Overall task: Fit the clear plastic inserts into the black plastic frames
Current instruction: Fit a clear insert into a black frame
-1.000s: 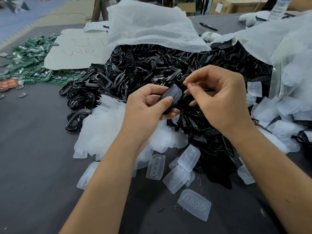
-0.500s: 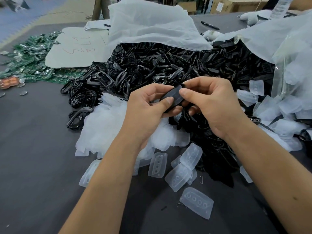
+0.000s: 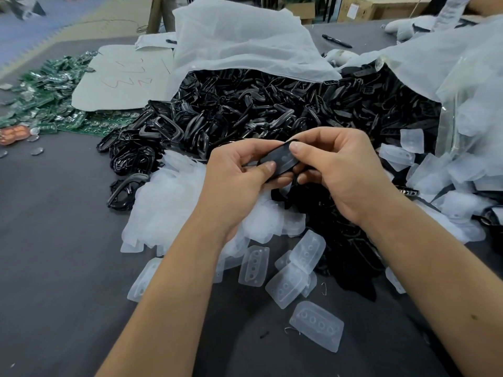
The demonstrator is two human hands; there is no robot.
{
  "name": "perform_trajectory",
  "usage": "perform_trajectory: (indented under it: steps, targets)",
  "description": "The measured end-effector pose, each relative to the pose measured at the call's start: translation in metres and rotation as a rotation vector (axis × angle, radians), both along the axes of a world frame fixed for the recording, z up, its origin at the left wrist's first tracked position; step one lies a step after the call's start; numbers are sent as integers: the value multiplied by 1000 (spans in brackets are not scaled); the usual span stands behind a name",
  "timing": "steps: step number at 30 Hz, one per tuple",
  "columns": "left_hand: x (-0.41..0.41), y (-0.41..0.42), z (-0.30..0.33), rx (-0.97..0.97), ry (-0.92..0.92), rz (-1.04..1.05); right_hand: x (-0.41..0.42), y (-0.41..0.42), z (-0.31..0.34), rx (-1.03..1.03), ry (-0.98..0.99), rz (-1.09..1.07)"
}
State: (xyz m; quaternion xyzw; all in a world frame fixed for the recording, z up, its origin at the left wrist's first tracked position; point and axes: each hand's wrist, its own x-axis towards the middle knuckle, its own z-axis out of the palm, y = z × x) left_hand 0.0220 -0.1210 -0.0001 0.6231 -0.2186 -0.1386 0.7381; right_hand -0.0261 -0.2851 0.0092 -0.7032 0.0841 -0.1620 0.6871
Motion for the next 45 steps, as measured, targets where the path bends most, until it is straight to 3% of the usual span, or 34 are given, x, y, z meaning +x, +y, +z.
perform_trajectory:
  steps: [6,16,25,31,37,42,45]
  targets:
    - [0,-1,0,-7,32,55,2,3,-3,-148,-62,-67]
    - [-1,-3,0,-3,36,106,1,-2,3,39,27,75]
    - [2,-3,-3,-12,-154,132,-4,-10,-2,-352,-237,31]
    - [2,-1,-1,-41,-285,196,-8,-4,-2,-649,-448,-156]
    - [1,-1,-1,-87,-305,208,-10,-1,-2,-864,-608,-188]
    - [2,-1,-2,-96,-279,182,-8,-3,-3,-913,-615,-170]
    - [1,-2,-2,-76,-232,131,-8,-2,0,-757,-516,-134]
